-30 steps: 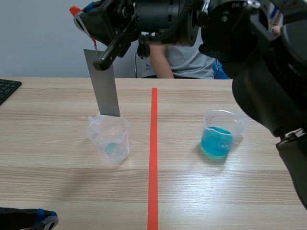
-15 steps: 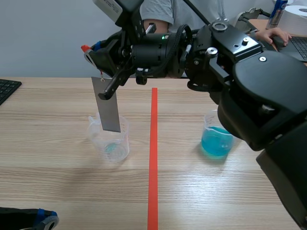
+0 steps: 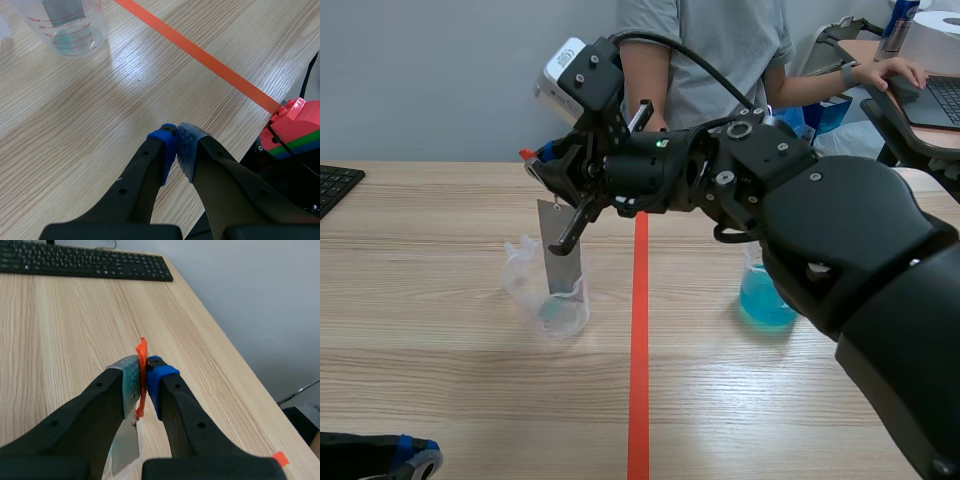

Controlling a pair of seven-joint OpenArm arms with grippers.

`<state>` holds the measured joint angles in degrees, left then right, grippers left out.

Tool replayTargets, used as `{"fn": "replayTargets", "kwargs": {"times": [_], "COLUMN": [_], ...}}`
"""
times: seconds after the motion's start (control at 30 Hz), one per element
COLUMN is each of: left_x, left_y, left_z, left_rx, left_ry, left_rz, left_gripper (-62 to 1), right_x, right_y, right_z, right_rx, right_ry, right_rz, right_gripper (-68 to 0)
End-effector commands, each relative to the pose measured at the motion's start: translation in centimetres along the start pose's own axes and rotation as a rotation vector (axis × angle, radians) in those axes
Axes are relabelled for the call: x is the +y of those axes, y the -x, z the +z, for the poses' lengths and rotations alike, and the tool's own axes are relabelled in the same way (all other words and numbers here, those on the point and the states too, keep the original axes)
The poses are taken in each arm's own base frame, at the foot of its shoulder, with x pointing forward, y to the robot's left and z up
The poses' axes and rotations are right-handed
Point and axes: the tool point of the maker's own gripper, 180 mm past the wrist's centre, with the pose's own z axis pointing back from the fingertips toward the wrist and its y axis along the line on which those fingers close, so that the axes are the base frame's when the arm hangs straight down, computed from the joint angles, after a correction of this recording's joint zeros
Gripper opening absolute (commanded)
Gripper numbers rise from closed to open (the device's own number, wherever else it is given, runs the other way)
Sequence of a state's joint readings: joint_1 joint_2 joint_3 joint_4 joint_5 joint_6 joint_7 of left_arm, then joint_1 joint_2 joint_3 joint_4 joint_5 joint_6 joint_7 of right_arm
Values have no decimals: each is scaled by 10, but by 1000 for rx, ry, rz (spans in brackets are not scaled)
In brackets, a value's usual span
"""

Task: Do the redox reaction experiment.
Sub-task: 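Put the plate into the left beaker, then return to the home posture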

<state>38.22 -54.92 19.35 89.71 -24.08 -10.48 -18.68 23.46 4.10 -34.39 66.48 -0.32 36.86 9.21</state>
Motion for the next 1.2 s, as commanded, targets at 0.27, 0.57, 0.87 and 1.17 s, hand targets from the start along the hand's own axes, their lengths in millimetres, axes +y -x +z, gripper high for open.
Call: {"fn": "replayTargets", "kwargs": {"times": [0.27,0.57,0.87,1.17], "left_x": [1,6,5,0], "left_y": [-9,-5,-5,-2], "left_z": [-2,-1,-6,-11], "left_rx": [-32,-15,-29,-28], "left_ry": [-3,-32,-54,-74], "left_rz": [-3,-14,16,55], "left_gripper": [-578,-578,-578,-578], "right_x": [19,65,48,21], "right_y": [-22,-42,-42,-23], "right_z": [-12,-15,3,74], "right_rx": [-52,-168,-190,-148], "right_ry": [-79,-242,-212,-92], "right_rz": [51,-42,-142,-145], "right_gripper": [-283,4,4,4]}}
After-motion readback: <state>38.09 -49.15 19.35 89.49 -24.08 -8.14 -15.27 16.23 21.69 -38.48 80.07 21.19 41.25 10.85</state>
